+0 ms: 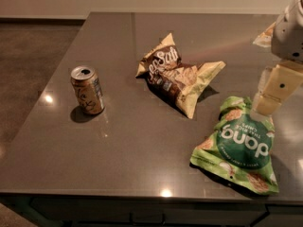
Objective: Pick brown chip bag
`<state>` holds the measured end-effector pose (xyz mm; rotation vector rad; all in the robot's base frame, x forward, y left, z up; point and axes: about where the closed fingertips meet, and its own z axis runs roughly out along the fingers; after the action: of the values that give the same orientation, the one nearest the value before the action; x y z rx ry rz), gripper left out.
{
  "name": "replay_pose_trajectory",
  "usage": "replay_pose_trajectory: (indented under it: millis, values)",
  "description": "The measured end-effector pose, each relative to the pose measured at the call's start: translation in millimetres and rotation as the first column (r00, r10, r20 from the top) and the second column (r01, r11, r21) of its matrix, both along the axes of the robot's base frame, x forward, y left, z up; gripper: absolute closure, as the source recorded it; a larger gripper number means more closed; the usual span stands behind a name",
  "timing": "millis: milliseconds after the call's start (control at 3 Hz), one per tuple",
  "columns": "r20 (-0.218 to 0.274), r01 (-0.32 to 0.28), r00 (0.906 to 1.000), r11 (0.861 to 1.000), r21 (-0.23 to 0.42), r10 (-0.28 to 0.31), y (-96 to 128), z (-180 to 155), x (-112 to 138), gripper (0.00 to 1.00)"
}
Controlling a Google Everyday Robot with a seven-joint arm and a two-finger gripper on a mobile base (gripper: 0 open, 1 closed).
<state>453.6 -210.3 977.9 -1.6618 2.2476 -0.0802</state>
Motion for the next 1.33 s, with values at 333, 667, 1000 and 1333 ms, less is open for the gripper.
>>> replay_pose_trajectory:
  millis: [333, 667, 1000, 1333]
  values:
    - [0.01, 0.036, 0.9993, 0.999, 0.03, -0.036, 9.7, -0.3, 22.1, 0.0]
    - [0.008, 0.054, 0.9985, 0.997, 0.058, -0.054, 22.4, -4.3, 46.8, 0.0]
    - [0.004, 0.084, 0.9964, 0.993, 0.078, -0.084, 32.4, -12.5, 69.8, 0.0]
    - [-0.007, 0.124, 0.9922, 0.987, 0.101, -0.124, 41.9, -25.0, 91.5, 0.0]
